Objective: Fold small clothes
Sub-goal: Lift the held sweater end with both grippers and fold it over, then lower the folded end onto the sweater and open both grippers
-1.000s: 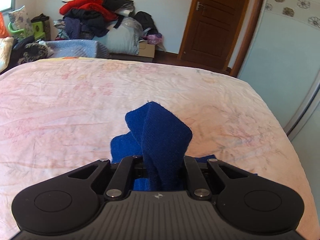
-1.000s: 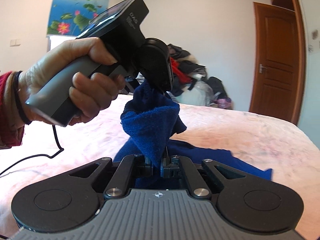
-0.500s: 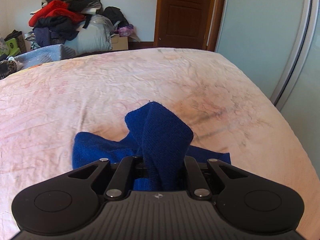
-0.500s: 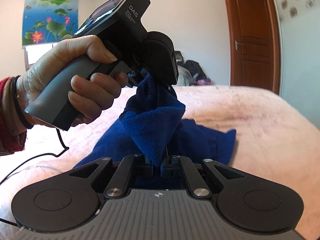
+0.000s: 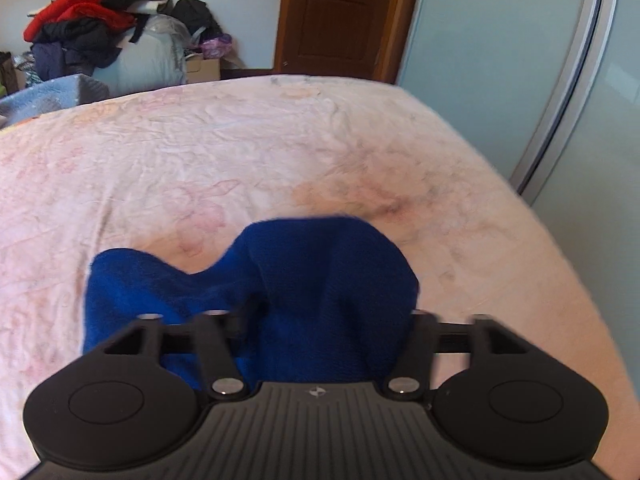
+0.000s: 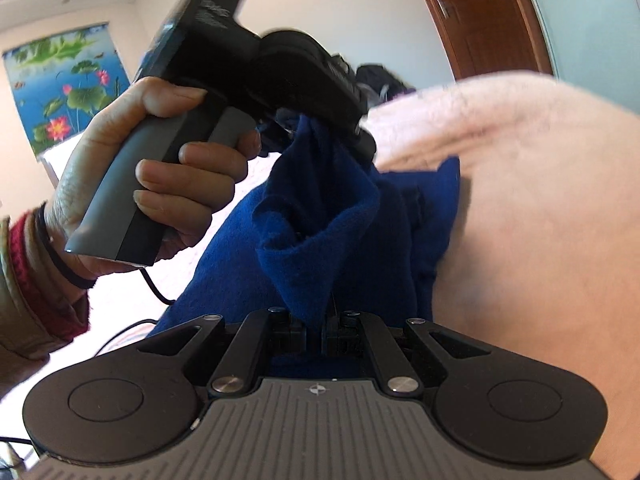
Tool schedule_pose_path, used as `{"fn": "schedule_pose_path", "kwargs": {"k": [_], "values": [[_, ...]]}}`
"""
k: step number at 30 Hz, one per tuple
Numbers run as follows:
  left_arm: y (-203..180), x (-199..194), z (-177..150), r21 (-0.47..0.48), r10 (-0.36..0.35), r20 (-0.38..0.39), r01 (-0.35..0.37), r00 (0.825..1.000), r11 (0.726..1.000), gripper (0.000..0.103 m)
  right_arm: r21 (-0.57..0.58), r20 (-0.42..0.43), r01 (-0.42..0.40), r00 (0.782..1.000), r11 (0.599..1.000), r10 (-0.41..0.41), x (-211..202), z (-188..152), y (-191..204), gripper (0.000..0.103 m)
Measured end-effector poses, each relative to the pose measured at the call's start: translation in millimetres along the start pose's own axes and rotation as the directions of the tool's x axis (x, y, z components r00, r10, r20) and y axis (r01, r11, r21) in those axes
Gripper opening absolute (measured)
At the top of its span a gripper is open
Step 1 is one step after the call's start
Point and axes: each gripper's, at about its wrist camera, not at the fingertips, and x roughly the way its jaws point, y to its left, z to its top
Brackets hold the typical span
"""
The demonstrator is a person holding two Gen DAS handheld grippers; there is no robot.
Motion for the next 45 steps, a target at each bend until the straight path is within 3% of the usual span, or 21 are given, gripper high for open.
{"fn": "schedule_pose_path", "kwargs": {"k": [3,8,13,16,17,19,22,26,30,35,38,43,45], "values": [[0,-11,3,-0.006,-0.014,0.076,0.014,0.997,1.0,0.084,0.066,-0.03,-0.017,0.999,0.998,0.02,5,-1,-10,0.009],[19,-29,10,-0.045,0.029,0.115,-0.024,0.993,0.999,0.084,0.12,-0.056,-0.043,0.997,0.992,0.05,8,-1,-20,0.02],[58,-47,-12,-0.09,0.082,0.099,-0.073,0.992,0.993,0.084,0.182,-0.094,-0.076,0.991,0.98,0.095,5,-1,-32,0.023],[70,-57,-38,-0.06,0.121,0.085,-0.116,0.989,0.991,0.084,0.172,-0.082,-0.094,0.991,0.981,0.109,-11,8,-41,0.034],[71,-61,-48,-0.043,0.142,0.09,-0.138,0.986,0.989,0.084,0.166,-0.059,-0.071,0.995,0.984,0.082,-17,15,-44,0.043],[69,-66,-65,-0.005,0.182,0.099,-0.183,0.978,0.983,0.084,0.149,-0.011,-0.024,1.0,0.989,0.026,-22,36,-49,0.049],[60,-70,-87,0.044,0.231,0.102,-0.236,0.968,0.971,0.084,0.109,0.047,0.017,0.999,0.994,-0.022,-11,72,-51,0.051],[50,-72,-110,0.082,0.237,0.084,-0.243,0.968,0.966,0.084,-0.05,0.054,0.054,0.997,0.997,-0.051,42,129,-41,0.066],[46,-71,-125,0.098,0.229,0.066,-0.235,0.971,0.967,0.084,-0.153,0.021,0.04,0.999,0.987,-0.037,104,179,-30,0.075],[40,-71,-143,0.14,0.222,0.06,-0.229,0.973,0.963,0.085,-0.209,-0.107,0.118,0.984,0.971,-0.143,176,195,-27,0.076],[42,-74,-149,0.156,0.21,0.068,-0.219,0.975,0.963,0.086,-0.192,-0.165,0.163,0.967,0.968,-0.195,195,181,-39,0.007],[50,-73,-149,0.117,0.185,0.049,-0.19,0.982,0.975,0.086,-0.084,-0.142,0.231,0.96,0.969,-0.241,185,170,-65,0.009],[53,-74,-148,0.105,0.177,0.045,-0.181,0.983,0.978,0.086,-0.081,-0.101,0.261,0.958,0.962,-0.269,174,166,-64,0.045]]}}
